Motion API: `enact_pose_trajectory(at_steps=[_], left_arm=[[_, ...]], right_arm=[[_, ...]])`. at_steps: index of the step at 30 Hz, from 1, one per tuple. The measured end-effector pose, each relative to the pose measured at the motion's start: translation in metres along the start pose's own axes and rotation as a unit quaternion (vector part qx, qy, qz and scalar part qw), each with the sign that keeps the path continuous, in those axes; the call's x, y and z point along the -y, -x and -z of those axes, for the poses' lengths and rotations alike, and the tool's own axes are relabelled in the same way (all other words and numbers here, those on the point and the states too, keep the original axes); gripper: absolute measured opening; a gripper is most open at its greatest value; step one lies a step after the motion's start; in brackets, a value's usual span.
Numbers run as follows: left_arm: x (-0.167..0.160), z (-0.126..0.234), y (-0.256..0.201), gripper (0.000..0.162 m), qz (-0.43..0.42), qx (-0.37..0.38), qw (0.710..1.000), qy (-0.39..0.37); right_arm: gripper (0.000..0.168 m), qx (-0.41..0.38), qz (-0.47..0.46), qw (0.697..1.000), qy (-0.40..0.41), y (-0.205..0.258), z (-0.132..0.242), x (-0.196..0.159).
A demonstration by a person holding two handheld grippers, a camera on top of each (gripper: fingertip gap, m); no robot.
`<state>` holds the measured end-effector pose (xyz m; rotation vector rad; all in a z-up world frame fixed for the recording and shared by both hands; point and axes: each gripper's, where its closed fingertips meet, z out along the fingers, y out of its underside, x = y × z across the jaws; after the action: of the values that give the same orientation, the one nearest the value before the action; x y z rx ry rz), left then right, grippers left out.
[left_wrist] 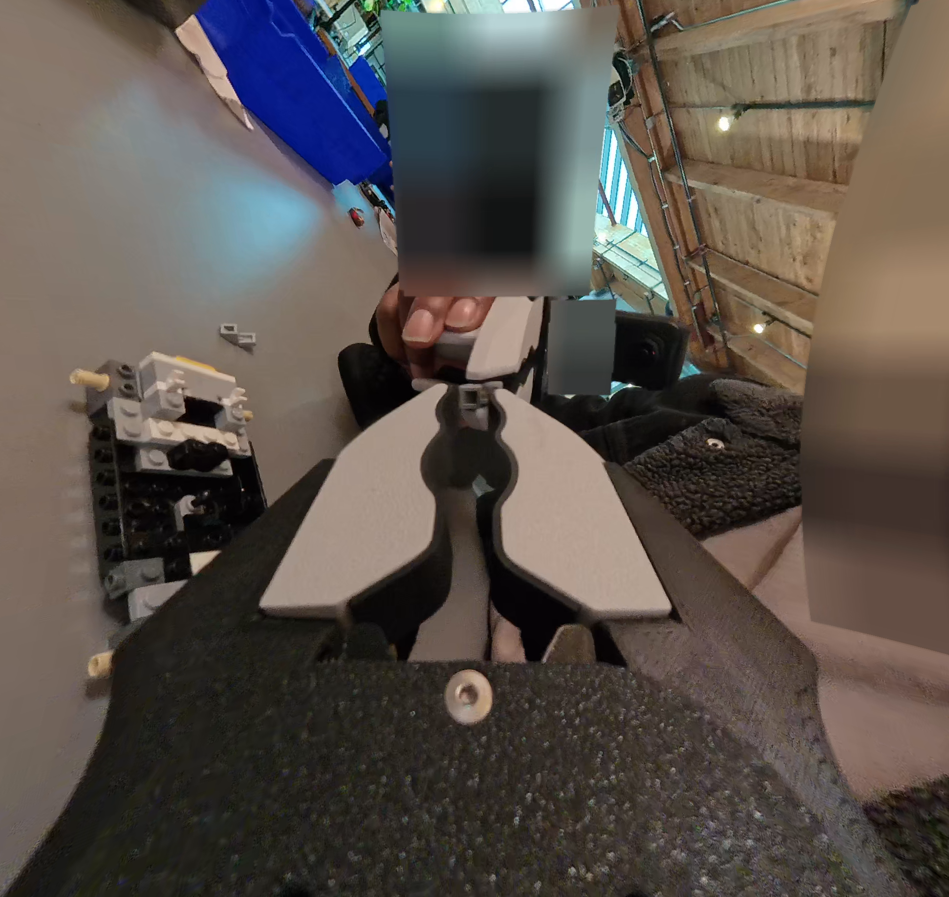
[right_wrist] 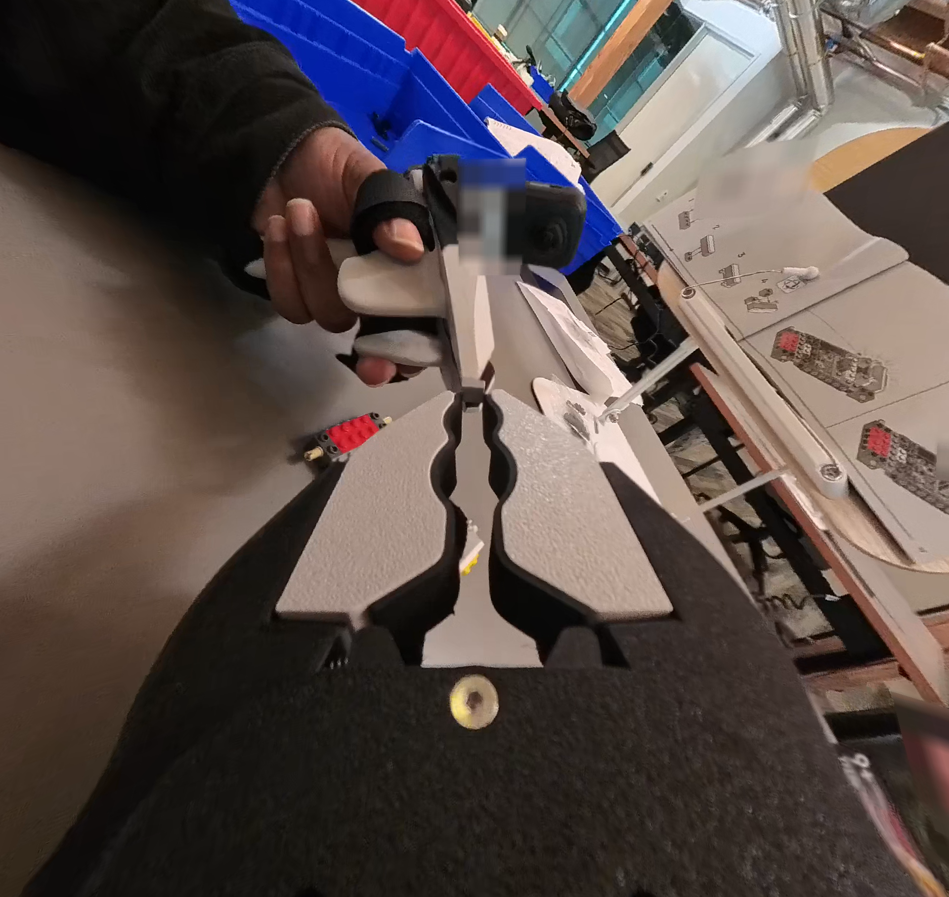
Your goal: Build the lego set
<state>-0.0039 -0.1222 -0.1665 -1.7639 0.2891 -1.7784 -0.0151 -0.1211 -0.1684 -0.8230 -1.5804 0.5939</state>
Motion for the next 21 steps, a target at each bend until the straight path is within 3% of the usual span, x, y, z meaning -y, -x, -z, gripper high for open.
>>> enact_pose_trajectory(at_steps=[2, 4, 7, 9, 11, 21], left_arm=[[0.004, 0.004, 0.003, 0.024, -0.044, 0.027, 0.999, 0.003], [0.007, 0.016, 0.023, 0.024, -0.129, 0.114, 0.985, 0.025], [0.004, 0.037, 0.058, 0.024, -0.257, 0.257, 0.926, 0.103], [-0.003, 0.043, 0.075, 0.024, -0.31, 0.305, 0.886, 0.16], [-0.012, 0.041, 0.083, 0.022, -0.329, 0.312, 0.868, 0.201], [-0.014, 0.032, 0.085, 0.016, -0.328, 0.319, 0.838, 0.296]], right_arm=[[0.007, 0.003, -0.017, 1.0, 0.009, -0.003, 0.002, -0.007], [0.007, 0.0, -0.047, 0.999, 0.012, -0.011, 0.008, -0.014], [0.007, -0.009, -0.101, 0.995, 0.011, -0.027, 0.018, -0.022], [0.007, -0.018, -0.129, 0.991, 0.019, -0.036, 0.024, -0.03], [0.007, -0.028, -0.144, 0.989, 0.027, -0.043, 0.028, -0.037], [0.007, -0.068, -0.166, 0.982, 0.064, -0.056, 0.032, -0.052]])
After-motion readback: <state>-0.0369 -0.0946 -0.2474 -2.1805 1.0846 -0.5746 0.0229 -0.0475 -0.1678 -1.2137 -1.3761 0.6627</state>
